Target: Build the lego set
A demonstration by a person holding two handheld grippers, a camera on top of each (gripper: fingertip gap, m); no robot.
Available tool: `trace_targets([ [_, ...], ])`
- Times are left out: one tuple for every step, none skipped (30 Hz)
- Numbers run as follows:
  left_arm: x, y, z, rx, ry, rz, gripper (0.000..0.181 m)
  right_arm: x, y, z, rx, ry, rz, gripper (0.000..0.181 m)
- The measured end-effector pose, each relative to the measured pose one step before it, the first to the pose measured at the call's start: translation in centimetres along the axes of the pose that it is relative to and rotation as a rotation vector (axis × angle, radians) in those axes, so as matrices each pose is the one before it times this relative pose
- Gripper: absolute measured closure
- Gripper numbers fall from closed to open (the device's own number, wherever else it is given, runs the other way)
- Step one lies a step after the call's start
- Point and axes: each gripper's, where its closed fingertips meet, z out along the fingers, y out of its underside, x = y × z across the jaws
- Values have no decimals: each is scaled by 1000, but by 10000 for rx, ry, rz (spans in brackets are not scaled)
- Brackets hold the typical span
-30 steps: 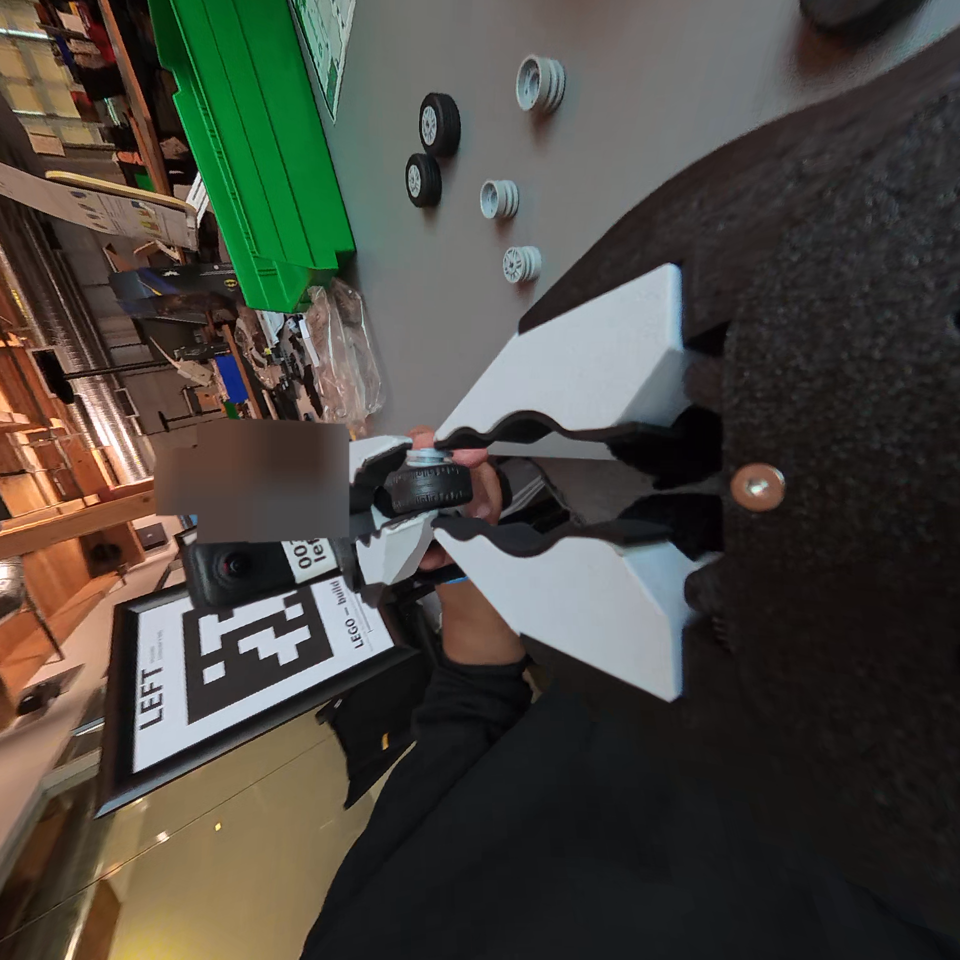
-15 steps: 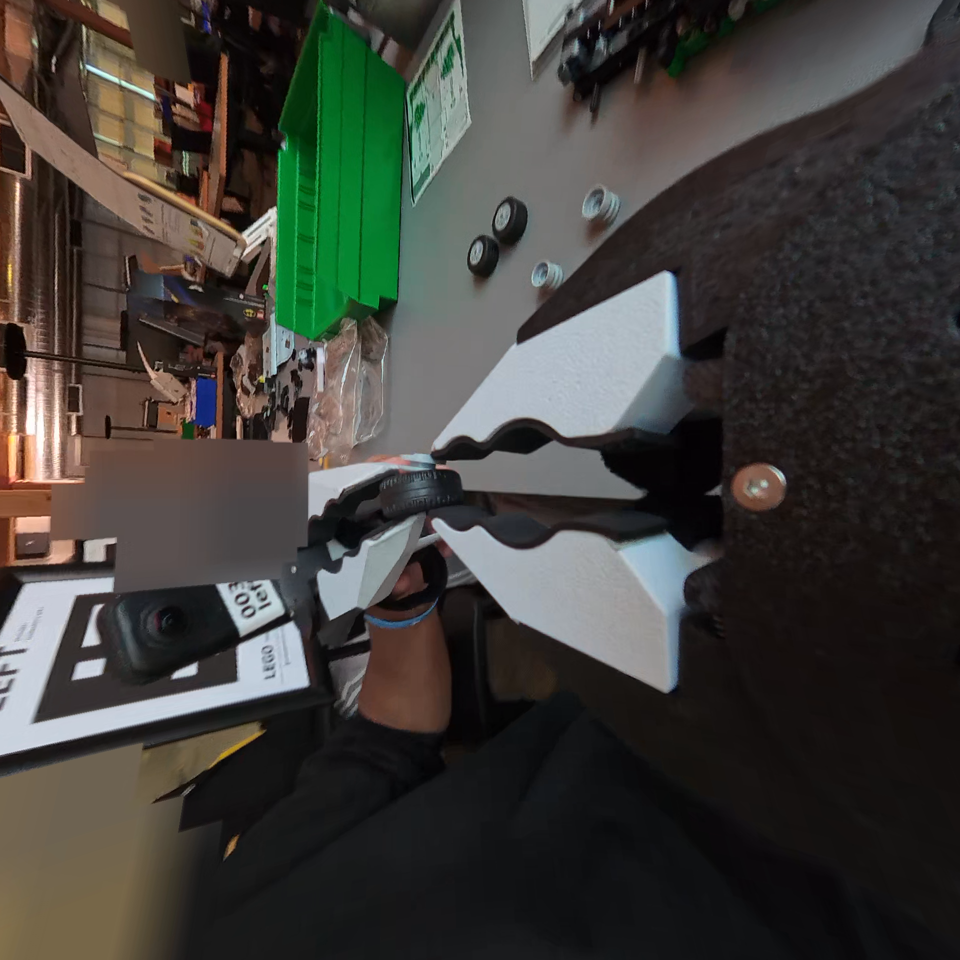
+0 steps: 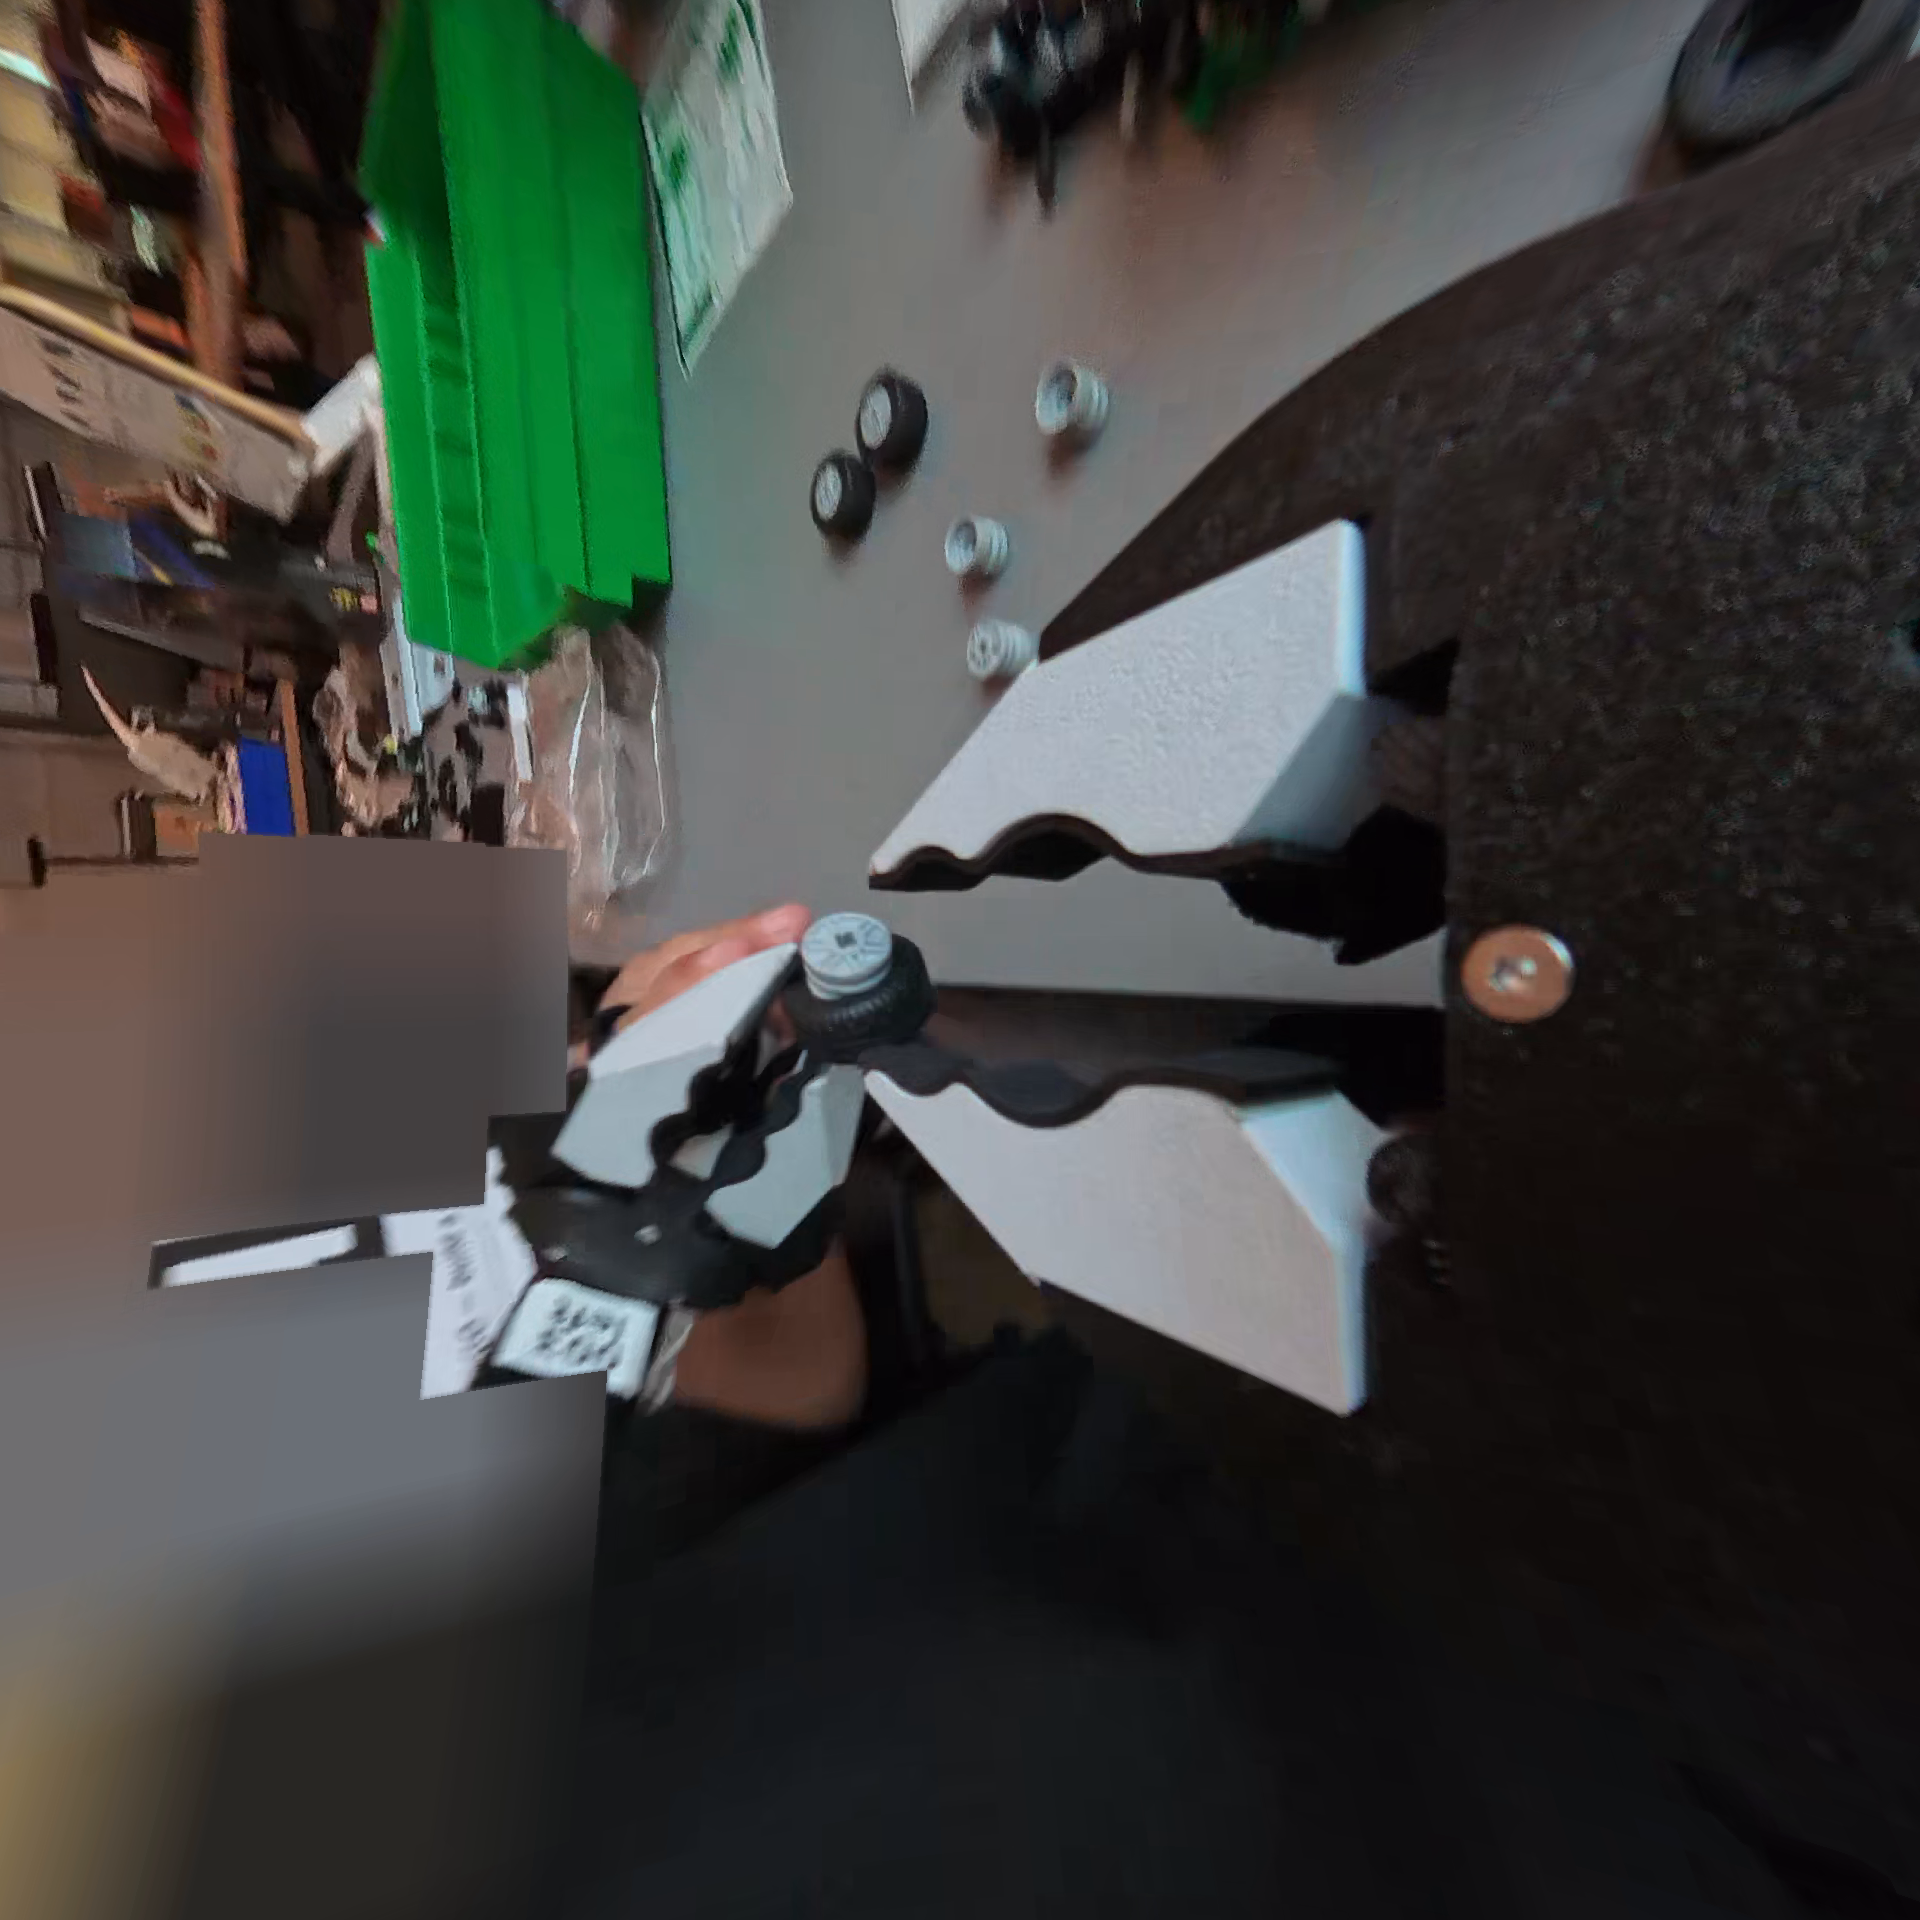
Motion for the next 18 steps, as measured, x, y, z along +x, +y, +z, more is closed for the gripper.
trace_targets([
  [216,0,-2,213,54,266,169,138,-386,-386,422,-800,1233,150],
  [146,-90,45,241,-2,238,170,434,-328,-222,373,-504,1151,150],
  [131,-171,78,274,-17,305,170,408,56,-4,126,-358,826,154],
  [-73,5,102,120,-162,328,170,-16,464,204,-123,-433,403,158],
  [65,313,172,-116,-40,241,170,-28,389,324,-99,-298,262,158],
  [354,427,203,-187,171,116,170,-138,59,330,89,-275,240,158],
  [204,271,140,-72,37,76,170,-147,24,345,97,-214,265,153],
  [61,68,18,76,-44,52,170,360,29,118,30,117,107,159],
  [100,11,-52,66,61,-21,170,755,190,-40,-83,394,50,175],
  [81,210,-19,-119,85,-88,170,224,134,-22,-61,49,118,181],
  [-161,288,23,-175,-104,-101,171,157,-97,-23,80,41,215,181],
  [-300,146,2,-86,-221,-34,171,-101,-109,17,114,-32,53,181],
  [-375,117,-33,-87,-287,72,172,-14,-33,1,86,79,-101,181],
  [-82,65,-25,-92,-108,138,172,29,91,14,-15,96,-71,181],
  [49,-41,-22,-49,-3,99,172,-32,4,-23,18,-3,5,181],
  [1,-207,-46,61,13,-57,173,-208,-167,-29,123,-157,72,181],
  [-56,-233,-46,117,33,-198,173,44,-361,-31,263,-36,186,172],
  [-233,-145,-64,103,-71,-172,173,101,-149,-40,104,-44,200,167],
])
